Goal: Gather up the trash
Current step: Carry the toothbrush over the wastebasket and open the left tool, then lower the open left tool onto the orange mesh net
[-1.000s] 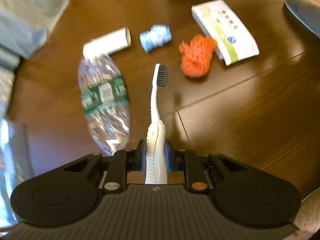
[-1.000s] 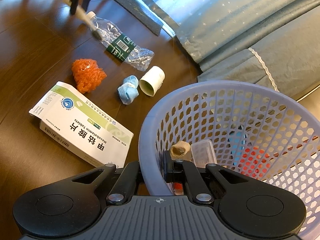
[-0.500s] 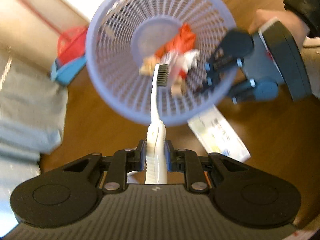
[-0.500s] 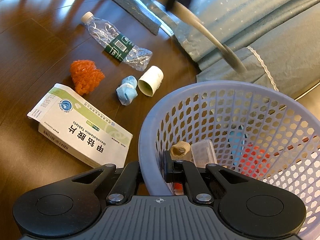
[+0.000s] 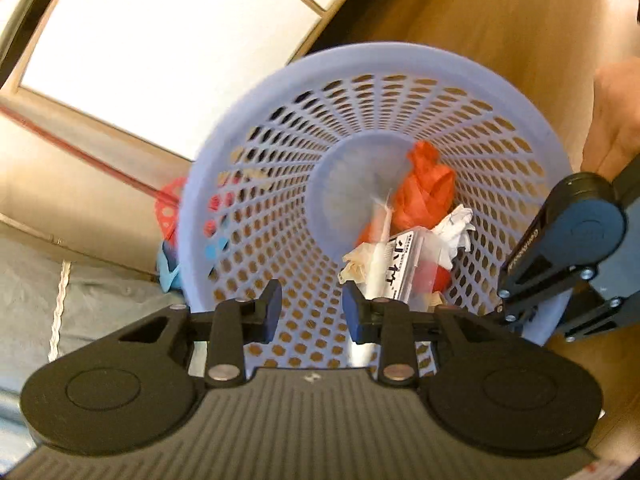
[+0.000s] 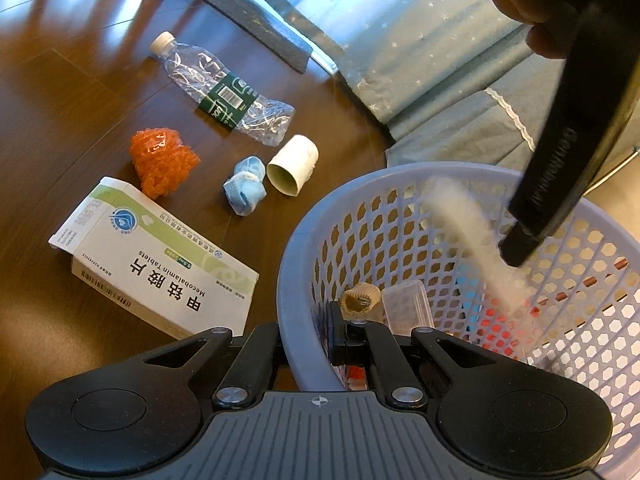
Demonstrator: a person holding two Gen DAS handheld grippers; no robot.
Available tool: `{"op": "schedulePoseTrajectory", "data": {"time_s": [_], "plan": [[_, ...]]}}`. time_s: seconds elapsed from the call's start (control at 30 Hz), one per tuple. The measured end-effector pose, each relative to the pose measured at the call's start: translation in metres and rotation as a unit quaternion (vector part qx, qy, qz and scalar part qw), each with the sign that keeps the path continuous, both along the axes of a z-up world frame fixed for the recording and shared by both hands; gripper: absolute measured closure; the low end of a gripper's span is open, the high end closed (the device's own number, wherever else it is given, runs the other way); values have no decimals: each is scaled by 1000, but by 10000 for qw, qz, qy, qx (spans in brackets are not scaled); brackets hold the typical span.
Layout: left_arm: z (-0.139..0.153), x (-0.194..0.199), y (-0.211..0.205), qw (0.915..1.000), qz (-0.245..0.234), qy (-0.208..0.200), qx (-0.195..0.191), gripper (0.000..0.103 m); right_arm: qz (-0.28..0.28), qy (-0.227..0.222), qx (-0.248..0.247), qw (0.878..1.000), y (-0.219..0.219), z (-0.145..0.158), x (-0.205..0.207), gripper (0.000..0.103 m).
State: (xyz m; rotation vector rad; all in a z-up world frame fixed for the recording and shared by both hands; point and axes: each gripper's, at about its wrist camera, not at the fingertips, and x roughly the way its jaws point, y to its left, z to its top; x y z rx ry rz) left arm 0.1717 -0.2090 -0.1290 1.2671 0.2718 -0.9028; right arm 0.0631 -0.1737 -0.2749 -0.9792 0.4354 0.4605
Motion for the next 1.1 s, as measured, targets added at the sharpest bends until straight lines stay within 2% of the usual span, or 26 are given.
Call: {"op": "schedulePoseTrajectory", "data": {"time_s": [0.13,0.2,0.3,0.37,0.5,0.6,0.77,0.97,1.1], "plan": [[4,3,33,9995,277,161,-64,74,-13,-9,37,10000,-1,1,1,102],[2,8,55,9976,571,379,-95,74,-20,-10,49,10000,-2,2,1,102],[-7,17,99,9895,1072,941,-226,73,-18,-10,42,10000,-2,3,1,102],[-23,24,124,9803,1433,1355,-130,73,-13,-8,29,10000,-3,3,1,101],[-58,18,159,9685,1563,1927,194,73,18,-3,-29,10000,-2,2,-1,101],[-80,11,170,9660,1489,2074,409,72,30,-1,-60,10000,-3,1,-3,101],[-103,3,169,9572,1488,2444,435,64,37,-2,-92,10000,-5,1,-6,101],[-121,-5,158,9567,1365,2505,571,55,53,12,-116,9999,-5,1,-7,101],[-129,-6,153,9564,1338,2495,725,55,51,12,-113,9999,-5,1,-7,101]]}}
